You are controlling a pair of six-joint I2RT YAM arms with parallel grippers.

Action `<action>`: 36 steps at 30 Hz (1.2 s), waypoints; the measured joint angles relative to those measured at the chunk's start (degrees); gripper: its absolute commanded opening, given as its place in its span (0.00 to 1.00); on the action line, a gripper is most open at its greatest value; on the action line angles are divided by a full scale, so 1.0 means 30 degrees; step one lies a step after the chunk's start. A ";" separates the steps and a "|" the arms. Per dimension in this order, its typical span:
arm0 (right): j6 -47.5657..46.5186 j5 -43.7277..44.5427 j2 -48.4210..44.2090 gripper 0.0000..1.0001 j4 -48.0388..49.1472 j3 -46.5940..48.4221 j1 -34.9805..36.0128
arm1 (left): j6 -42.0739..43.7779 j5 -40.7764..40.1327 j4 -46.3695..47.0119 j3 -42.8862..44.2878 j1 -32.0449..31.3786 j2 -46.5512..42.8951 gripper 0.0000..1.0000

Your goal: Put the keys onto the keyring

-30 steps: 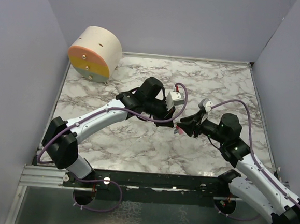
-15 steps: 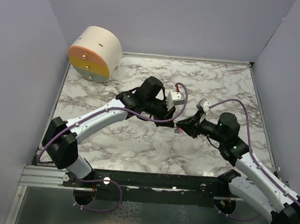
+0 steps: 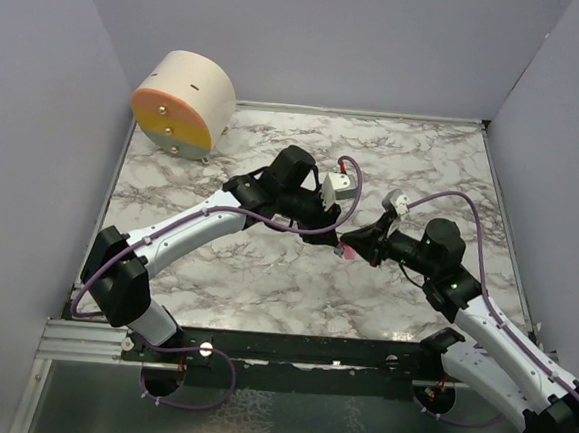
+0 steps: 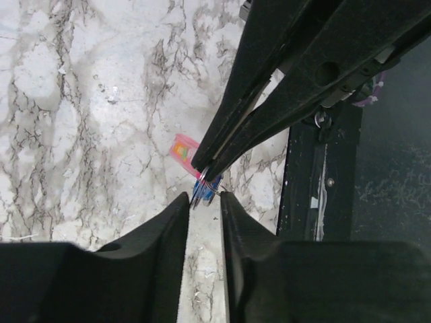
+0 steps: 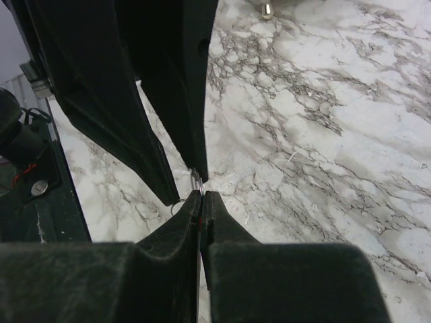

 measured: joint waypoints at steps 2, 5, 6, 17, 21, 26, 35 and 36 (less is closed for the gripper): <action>0.0277 0.0168 -0.0153 0.01 0.0175 -0.0007 0.0007 | -0.0248 -0.0226 0.0138 0.0000 -0.0015 0.0000 0.33; 0.0619 0.0517 -0.0262 0.01 0.0342 -0.0007 0.0007 | -0.0678 -0.0765 0.0605 -0.0015 -0.0015 -0.0066 0.33; 0.0699 0.0619 -0.0270 0.01 0.0357 -0.0007 0.0000 | -0.0801 -0.0889 0.0765 -0.0036 0.0007 -0.0117 0.33; 0.1348 0.1202 -0.0794 0.01 0.0809 -0.0204 0.0000 | -0.4685 -0.5515 0.8437 -0.7380 0.1027 -0.6703 0.40; 0.1931 0.1180 -0.0845 0.01 0.1639 -0.0444 0.0000 | -0.6637 -0.6885 1.2837 -1.1293 0.1020 -0.9238 0.40; 0.3351 0.1056 -0.0328 0.01 0.3548 -0.0845 0.0000 | -0.8524 -0.7774 1.6262 -1.2910 0.1020 -0.9216 0.40; 0.6156 0.0641 0.1319 0.01 0.7184 -0.1049 0.0000 | -1.0703 -0.8072 2.1318 -1.3486 0.1020 -0.8058 0.40; 0.6441 0.0641 0.1362 0.01 0.7497 -0.1071 0.0000 | -1.0914 -0.8065 2.1944 -1.3639 0.1020 -0.7927 0.40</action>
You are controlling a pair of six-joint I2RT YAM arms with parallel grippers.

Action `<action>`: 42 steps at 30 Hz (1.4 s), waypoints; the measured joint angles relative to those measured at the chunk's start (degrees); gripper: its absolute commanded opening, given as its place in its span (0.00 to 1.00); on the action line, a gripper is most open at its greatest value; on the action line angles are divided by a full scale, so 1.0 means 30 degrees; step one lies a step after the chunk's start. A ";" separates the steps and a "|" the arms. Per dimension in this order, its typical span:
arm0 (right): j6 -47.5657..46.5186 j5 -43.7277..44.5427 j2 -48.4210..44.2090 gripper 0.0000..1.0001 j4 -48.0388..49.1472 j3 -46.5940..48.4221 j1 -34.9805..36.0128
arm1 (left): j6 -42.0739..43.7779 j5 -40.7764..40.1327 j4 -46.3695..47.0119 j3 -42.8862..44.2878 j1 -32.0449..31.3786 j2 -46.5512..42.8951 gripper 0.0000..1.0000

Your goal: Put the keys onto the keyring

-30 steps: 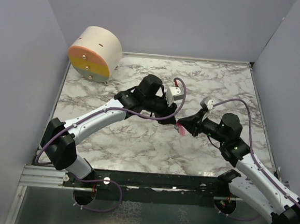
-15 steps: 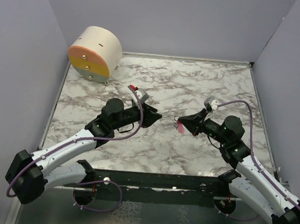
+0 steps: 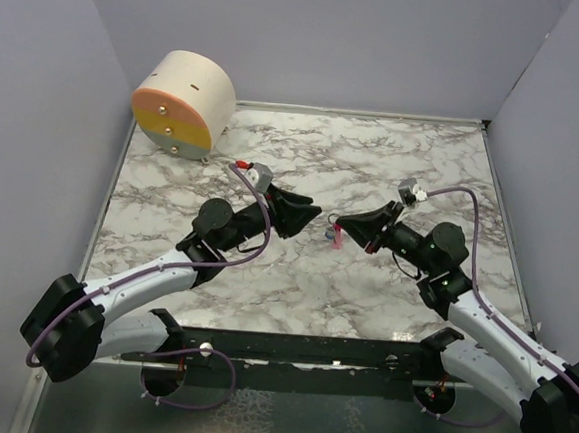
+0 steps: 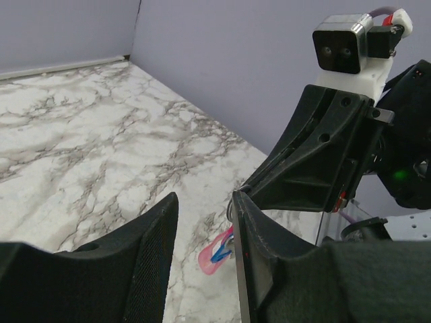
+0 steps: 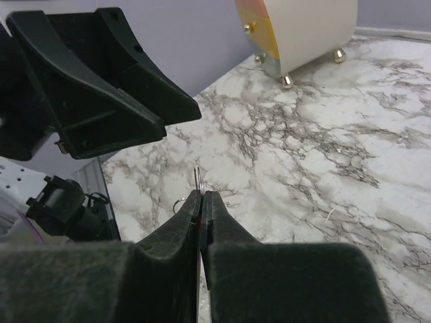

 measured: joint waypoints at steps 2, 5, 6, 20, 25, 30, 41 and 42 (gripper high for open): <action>0.0503 0.0007 0.0015 0.01 0.0532 0.0000 0.0000 | -0.0415 0.0000 0.1071 -0.0306 0.0000 0.0248 0.40; 0.1173 0.0022 0.0109 0.01 0.1355 0.0000 0.0000 | -0.0940 0.0007 0.2433 -0.0707 0.0000 0.0641 0.40; 0.1355 0.0029 0.0204 0.01 0.1574 0.0007 0.0000 | -0.1042 0.0015 0.2710 -0.0772 0.0000 0.0743 0.40; 0.3031 0.0153 0.1399 0.01 0.3621 0.0277 0.0000 | -0.2761 0.0933 0.6441 -0.0903 0.0000 0.2419 0.39; 0.3264 0.0160 0.1756 0.01 0.4124 0.0430 0.0000 | -0.3155 0.0969 0.7162 -0.0933 0.0000 0.2754 0.38; 0.3483 0.0160 0.1967 0.01 0.4539 0.0619 0.0000 | -0.3366 0.1056 0.7555 -0.0933 0.0000 0.3060 0.35; 0.3840 0.0153 0.2412 0.01 0.5282 0.0648 0.0000 | -0.3606 0.1260 0.8597 -0.0933 0.0000 0.3541 0.29; 0.3861 0.0153 0.2433 0.01 0.5340 0.0648 0.0000 | -0.3643 0.1304 0.8765 -0.0933 0.0000 0.3636 0.28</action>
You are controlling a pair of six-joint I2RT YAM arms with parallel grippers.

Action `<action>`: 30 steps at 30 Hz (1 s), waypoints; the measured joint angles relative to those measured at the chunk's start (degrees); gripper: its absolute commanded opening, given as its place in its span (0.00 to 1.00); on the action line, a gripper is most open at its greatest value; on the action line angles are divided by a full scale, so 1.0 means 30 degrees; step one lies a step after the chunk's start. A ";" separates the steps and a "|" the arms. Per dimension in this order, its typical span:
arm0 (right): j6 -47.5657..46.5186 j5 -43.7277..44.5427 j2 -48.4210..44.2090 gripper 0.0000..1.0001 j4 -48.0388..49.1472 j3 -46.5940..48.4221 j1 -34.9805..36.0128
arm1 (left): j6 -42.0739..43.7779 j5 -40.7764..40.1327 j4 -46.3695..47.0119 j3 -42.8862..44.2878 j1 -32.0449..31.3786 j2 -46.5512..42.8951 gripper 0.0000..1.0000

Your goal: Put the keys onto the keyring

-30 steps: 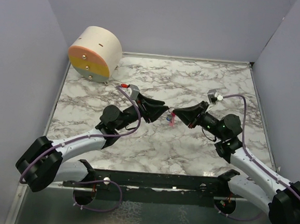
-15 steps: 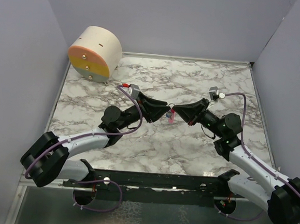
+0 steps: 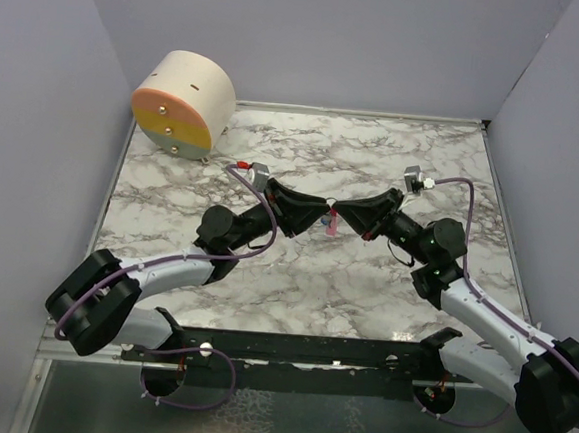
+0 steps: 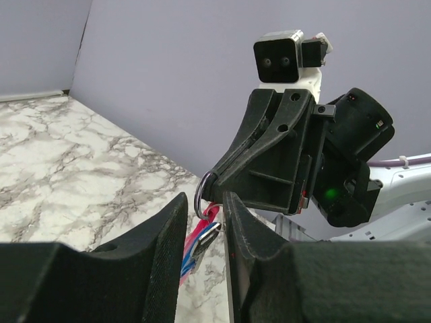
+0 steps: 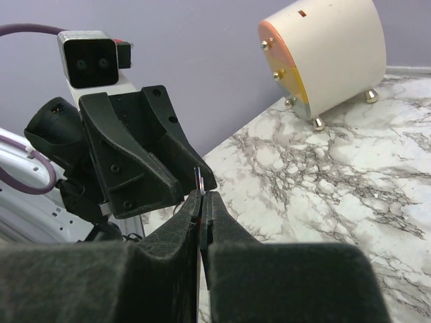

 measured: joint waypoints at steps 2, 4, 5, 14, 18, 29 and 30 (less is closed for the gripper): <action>0.0087 0.0000 0.0044 0.01 0.0051 0.0000 0.0000 | -0.0124 0.0102 0.0350 0.0000 0.0000 0.0189 0.28; 0.0109 -0.0007 0.0080 0.01 0.0124 0.0000 0.0000 | -0.0255 0.0211 0.0736 0.0000 0.0000 0.0437 0.28; 0.0131 -0.0007 0.0095 0.01 0.0146 0.0000 0.0000 | -0.0364 0.0299 0.0991 0.0000 0.0000 0.0583 0.27; 0.0583 -0.0022 0.0342 0.01 0.0969 0.0000 0.0000 | -0.0831 0.0481 0.2178 -0.0066 0.0000 0.1020 0.00; 0.0670 -0.0015 0.0364 0.01 0.1166 0.0000 0.0000 | -0.0962 0.0488 0.2463 -0.0073 0.0000 0.1020 0.00; -0.0350 0.1107 -0.0947 0.28 -0.1115 0.0189 0.0000 | -0.1224 0.0029 0.0823 -0.0189 -0.0124 0.0401 0.00; -0.0590 0.1348 -0.1377 0.28 -0.1472 0.0189 0.0000 | -0.1173 -0.0153 0.0255 -0.0189 -0.0131 0.0182 0.00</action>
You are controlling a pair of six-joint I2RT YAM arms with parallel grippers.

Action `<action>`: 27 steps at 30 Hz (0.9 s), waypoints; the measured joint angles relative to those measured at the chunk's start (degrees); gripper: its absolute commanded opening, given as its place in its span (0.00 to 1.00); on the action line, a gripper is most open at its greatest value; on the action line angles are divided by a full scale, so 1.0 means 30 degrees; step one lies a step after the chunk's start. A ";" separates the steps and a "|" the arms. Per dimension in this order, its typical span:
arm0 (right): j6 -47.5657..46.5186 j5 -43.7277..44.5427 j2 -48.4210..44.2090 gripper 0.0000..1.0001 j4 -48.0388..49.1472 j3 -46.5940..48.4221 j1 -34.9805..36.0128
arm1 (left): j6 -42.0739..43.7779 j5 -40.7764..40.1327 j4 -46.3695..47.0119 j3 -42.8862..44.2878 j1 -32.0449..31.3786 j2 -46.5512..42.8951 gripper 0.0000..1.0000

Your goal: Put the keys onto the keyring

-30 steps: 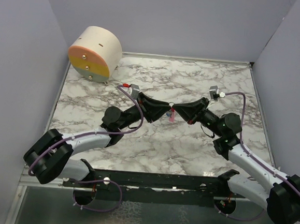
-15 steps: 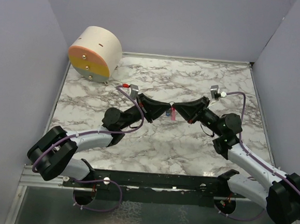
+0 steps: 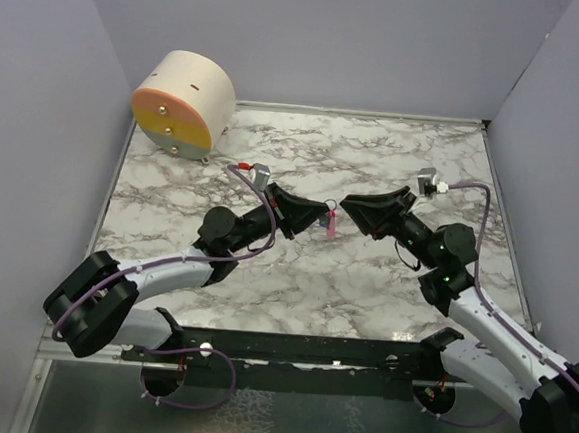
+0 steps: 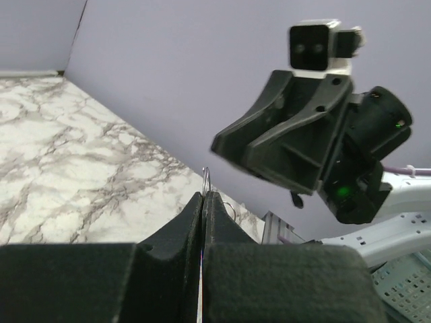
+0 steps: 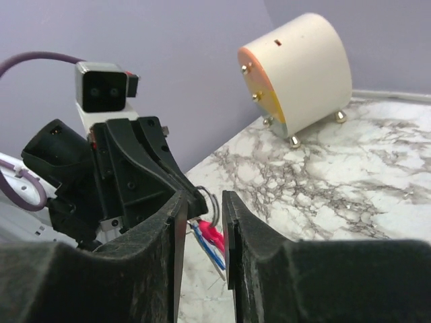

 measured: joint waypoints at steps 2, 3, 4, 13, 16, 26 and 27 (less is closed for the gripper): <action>-0.0532 0.0452 -0.0925 0.30 -0.0707 0.0029 0.0000 | 0.0080 -0.0328 -0.1115 0.0022 -0.0036 -0.0372 0.00; -0.0838 0.0634 -0.1326 0.31 -0.1086 0.0066 0.0000 | 0.0109 -0.0437 -0.1625 0.0044 -0.0036 -0.0474 0.00; -0.1188 0.0816 -0.1705 0.31 -0.1588 0.0138 0.0000 | 0.0160 -0.0539 -0.2280 0.0124 -0.0036 -0.0525 0.00; -0.3228 0.1253 -0.2317 0.33 -0.6470 0.1013 0.0000 | 0.0612 -0.1654 -0.9457 0.3155 -0.0262 -0.0350 0.00; -0.3475 0.1610 -0.2361 0.33 -0.7635 0.1005 0.0000 | 0.0874 -0.2302 -1.1329 0.4051 -0.0503 -0.0255 0.00; -0.3140 0.2455 -0.2550 0.30 -0.8874 0.0699 0.0000 | 0.2310 -0.5697 -1.6793 0.6404 -0.2441 0.0452 0.00; -0.2900 0.2521 -0.2484 0.29 -0.8976 0.0583 0.0000 | 0.2397 -0.5974 -1.7019 0.6455 -0.2565 0.0459 0.00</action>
